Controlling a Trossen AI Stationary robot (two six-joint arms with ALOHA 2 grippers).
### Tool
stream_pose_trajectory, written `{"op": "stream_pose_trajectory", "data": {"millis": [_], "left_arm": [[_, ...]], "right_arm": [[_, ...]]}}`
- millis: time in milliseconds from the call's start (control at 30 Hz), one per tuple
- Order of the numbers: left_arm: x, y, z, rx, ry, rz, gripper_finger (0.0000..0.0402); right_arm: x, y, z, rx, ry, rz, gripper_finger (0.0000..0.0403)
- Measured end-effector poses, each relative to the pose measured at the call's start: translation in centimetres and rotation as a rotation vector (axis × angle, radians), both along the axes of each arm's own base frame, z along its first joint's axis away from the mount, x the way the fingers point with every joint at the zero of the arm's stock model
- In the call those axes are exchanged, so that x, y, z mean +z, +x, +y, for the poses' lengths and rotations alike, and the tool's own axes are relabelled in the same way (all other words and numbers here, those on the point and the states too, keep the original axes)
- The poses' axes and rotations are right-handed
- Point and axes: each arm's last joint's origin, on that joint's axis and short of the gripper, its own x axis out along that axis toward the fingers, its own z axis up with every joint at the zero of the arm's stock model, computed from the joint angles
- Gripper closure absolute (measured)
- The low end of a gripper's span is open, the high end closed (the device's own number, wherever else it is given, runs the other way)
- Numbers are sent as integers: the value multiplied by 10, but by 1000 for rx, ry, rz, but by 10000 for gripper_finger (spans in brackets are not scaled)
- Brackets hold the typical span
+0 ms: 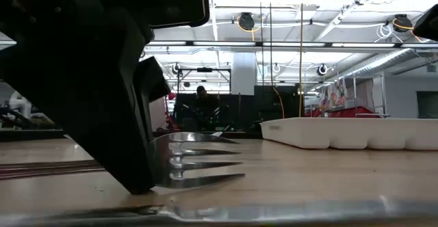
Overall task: Sort silverware
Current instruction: Put the silver fork into the silverware tray
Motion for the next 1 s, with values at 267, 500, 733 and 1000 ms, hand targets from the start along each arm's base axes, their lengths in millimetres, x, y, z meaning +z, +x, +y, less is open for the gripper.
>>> {"op": "stream_pose_trajectory", "data": {"millis": [267, 500, 733, 1000], "left_arm": [[26, 9, -3, 33, 116, -30, 394], [62, 12, 5, 117, 369, 4, 394], [92, -1, 20, 147, 728, 75, 394], [113, -12, 30, -24, 1094, 129, 394]], "right_arm": [[6, 11, 2, -17, -73, -204, 190], [10, 28, -11, -413, 45, -371, 190], [23, 44, -35, -919, 322, -554, 190], [61, 75, -63, -883, 641, -638, 190]]}}
